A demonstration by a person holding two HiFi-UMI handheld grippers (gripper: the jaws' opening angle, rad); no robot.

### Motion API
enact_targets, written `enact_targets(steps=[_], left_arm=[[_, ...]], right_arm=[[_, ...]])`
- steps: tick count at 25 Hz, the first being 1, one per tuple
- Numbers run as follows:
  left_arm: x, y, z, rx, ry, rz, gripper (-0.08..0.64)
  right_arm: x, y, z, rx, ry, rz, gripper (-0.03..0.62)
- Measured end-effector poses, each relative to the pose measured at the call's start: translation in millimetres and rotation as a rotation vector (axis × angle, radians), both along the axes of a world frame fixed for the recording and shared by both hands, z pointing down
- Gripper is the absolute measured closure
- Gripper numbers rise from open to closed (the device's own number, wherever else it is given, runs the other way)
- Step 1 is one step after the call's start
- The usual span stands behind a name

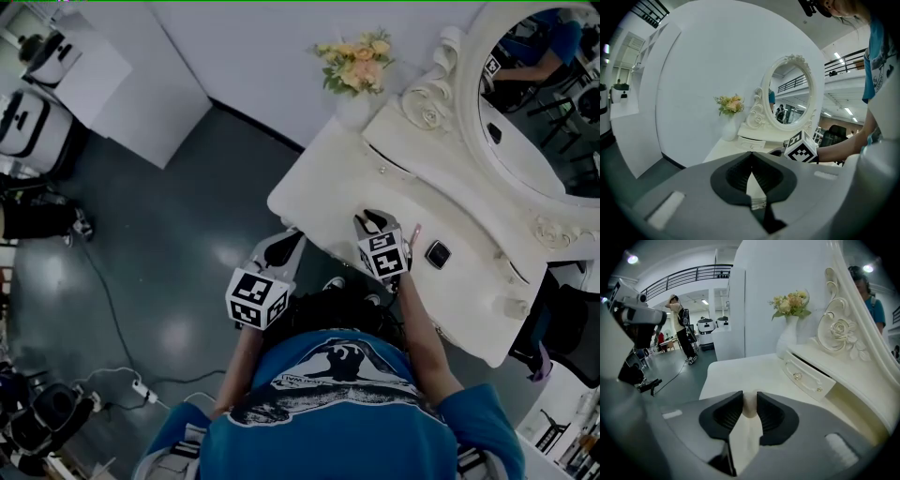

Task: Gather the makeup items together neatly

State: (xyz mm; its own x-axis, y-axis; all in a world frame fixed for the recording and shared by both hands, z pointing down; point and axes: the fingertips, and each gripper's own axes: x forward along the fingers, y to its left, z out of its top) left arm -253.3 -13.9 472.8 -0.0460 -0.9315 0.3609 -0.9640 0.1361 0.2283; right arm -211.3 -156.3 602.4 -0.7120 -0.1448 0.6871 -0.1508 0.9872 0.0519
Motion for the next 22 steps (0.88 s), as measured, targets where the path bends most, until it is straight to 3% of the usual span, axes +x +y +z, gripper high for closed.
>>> enact_targets(steps=[11, 22], left_arm=[[50.3, -55.6, 5.7, 0.004, 0.025, 0.234, 0.548], [139.4, -103.9, 10.3, -0.034, 0.018, 0.476, 0.548]], right_arm=[[69.4, -13.4, -26.7, 0.019, -0.039, 0.144, 0.494], [171.0, -46.0, -38.4, 0.009, -0.074, 0.371, 0.495]])
